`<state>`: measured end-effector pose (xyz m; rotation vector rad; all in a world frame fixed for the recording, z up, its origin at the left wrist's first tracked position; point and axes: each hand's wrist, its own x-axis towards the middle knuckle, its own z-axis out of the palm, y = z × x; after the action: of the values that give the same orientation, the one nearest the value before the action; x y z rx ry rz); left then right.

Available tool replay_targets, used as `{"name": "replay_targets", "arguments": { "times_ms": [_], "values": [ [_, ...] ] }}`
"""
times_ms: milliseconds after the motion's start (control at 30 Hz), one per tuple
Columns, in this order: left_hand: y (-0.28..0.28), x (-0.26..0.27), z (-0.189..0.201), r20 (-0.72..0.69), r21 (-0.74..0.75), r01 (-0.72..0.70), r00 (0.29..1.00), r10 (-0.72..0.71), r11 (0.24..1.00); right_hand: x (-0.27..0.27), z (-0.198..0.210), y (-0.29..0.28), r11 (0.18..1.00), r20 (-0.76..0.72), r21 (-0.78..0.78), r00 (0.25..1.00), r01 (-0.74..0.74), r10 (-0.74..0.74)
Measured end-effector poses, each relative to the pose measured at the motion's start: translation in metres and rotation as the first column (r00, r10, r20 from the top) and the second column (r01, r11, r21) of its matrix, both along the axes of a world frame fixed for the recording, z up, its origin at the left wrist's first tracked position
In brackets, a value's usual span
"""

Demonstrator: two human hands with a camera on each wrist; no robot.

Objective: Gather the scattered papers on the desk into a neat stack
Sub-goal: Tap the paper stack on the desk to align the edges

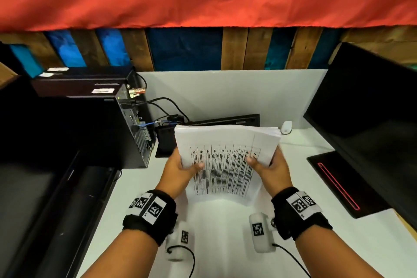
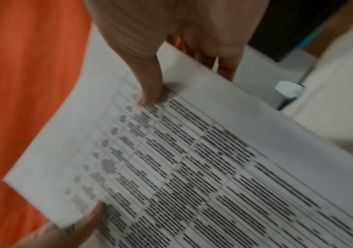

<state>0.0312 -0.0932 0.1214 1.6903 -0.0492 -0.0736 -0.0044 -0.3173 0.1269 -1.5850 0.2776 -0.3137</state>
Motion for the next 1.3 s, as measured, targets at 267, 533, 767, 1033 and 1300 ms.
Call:
{"name": "replay_targets", "arguments": {
  "times_ms": [267,533,767,1033,1300],
  "values": [
    [0.001,0.011,0.018,0.038,-0.146,-0.025,0.999,0.031,0.989,0.009,0.011,-0.006,0.990,0.041,0.132,0.999,-0.041,0.036],
    [0.002,0.009,0.019,0.021,-0.186,-0.039,0.999,0.043,0.982,0.011,0.017,0.003,0.991,0.034,0.131,0.999,-0.027,0.022],
    [0.001,0.016,0.041,0.311,-0.126,-0.093,0.942,0.128,0.988,0.013,0.035,0.006,0.992,0.300,-0.060,0.950,0.111,-0.088],
    [0.000,0.011,0.038,0.499,0.114,-0.162,0.862,0.085,0.980,0.008,0.025,0.018,0.870,0.350,-0.460,0.937,0.177,-0.006],
    [0.016,0.013,0.082,0.445,0.435,-0.161,0.894,-0.056,0.886,0.014,0.019,0.004,0.999,0.116,0.039,0.993,-0.019,0.014]
  ]
}}
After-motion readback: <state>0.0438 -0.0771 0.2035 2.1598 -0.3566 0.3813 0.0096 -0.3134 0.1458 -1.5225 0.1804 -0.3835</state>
